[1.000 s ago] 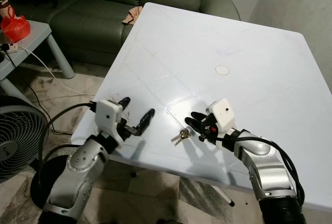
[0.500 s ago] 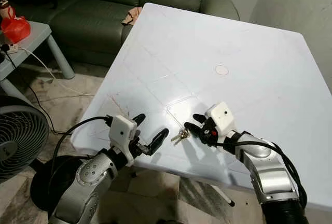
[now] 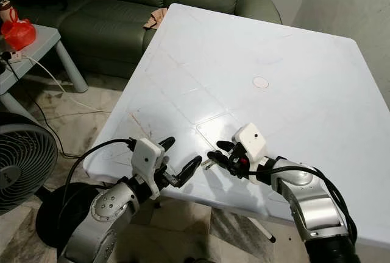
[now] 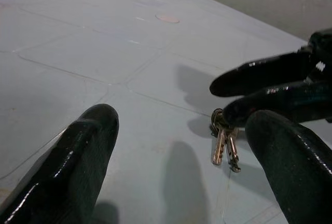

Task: Hang keys on a hook

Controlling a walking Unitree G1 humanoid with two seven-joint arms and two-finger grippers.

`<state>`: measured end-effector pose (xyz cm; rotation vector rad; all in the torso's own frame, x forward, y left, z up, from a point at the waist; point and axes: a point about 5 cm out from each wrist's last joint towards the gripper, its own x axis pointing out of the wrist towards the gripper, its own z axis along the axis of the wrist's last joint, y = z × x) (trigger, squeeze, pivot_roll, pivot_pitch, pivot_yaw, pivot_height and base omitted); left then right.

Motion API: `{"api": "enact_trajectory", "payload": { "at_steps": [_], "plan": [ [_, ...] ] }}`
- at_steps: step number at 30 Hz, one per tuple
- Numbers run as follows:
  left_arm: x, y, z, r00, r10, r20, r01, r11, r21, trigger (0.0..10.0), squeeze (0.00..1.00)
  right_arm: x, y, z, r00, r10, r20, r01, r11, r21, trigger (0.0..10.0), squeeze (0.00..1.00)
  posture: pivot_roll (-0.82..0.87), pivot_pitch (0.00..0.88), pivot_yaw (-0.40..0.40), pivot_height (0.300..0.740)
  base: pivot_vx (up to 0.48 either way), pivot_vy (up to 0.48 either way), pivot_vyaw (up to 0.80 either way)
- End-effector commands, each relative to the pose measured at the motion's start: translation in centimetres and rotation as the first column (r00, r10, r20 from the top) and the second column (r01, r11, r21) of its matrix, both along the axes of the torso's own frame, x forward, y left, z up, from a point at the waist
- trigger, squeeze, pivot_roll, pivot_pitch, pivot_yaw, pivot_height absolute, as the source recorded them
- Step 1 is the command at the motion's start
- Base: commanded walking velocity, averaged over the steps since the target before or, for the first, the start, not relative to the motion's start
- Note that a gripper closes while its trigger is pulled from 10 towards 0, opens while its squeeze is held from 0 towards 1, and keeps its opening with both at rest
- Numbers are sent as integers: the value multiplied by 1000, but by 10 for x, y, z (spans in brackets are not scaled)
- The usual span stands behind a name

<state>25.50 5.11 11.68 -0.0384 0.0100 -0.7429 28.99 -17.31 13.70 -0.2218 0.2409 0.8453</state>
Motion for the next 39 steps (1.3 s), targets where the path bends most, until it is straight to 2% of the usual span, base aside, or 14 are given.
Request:
{"api": "enact_trajectory", "payload": {
  "at_steps": [1, 10, 13, 14, 16, 20, 21, 22, 23, 39],
  "plan": [
    [-3, -3, 2, 1000, -17, 5, 17, 1000, 1, 10000, 0, 0, -1, 0, 1000, -20, -11, 20, 999, -27, 10000, 0, -39, 168, -75, 740, 0, 0, 0],
    [-2, -3, 3, 1000, -11, 7, 11, 1000, 0, 10000, 0, 0, 6, -2, 999, -9, -39, 8, 999, -39, 10000, 0, -38, 170, -77, 740, 0, 0, 0],
    [-2, -4, 4, 1000, -10, 8, 10, 1000, -1, 10000, 0, -1, 9, 0, 999, 12, -33, -13, 1000, -5, 10000, 35, -36, 169, -79, 740, 0, 0, 0],
    [-2, -4, 4, 1000, -9, 8, 9, 1000, -2, 10000, 0, 2, 9, 0, 999, -19, -40, 18, 1000, -16, 10000, 1000, -36, 169, -79, 740, 0, 0, 0],
    [-1, -4, 4, 1000, -6, 10, 6, 1000, -3, 10000, 0, 6, 10, 0, 999, -35, 1, 35, 997, -64, 10000, 1000, -34, 169, -81, 740, 0, 0, 0],
    [-1, -4, 5, 1000, -3, 11, 3, 1000, -5, 10000, 0, 8, 11, 1, 999, -34, -3, 34, 997, -64, 10000, 1000, -33, 169, -83, 740, 0, 0, 0],
    [-1, -4, 5, 1000, -3, 11, 3, 1000, -6, 10000, 0, 8, 12, 1, 999, -35, 2, 36, 997, -66, 10000, 196, -33, 169, -83, 740, 0, 0, 0],
    [-1, -4, 5, 1000, -2, 12, 2, 1000, -6, 10000, 0, 9, 12, 2, 999, -36, 15, 37, 996, -75, 10000, 196, -33, 169, -83, 740, 0, 0, 0],
    [-1, -4, 5, 1000, -1, 12, 1, 1000, -6, 10000, 0, 11, 12, 3, 999, -35, 30, 37, 996, -87, 10000, 0, -31, 168, -85, 740, 0, 0, 0],
    [-1, -3, 6, 1000, 7, 15, -6, 1000, -7, 10000, 0, 5, 6, -9, 999, 10, 32, -4, 983, -181, 10000, 0, -26, 163, -84, 740, 0, 0, 0]
  ]
}}
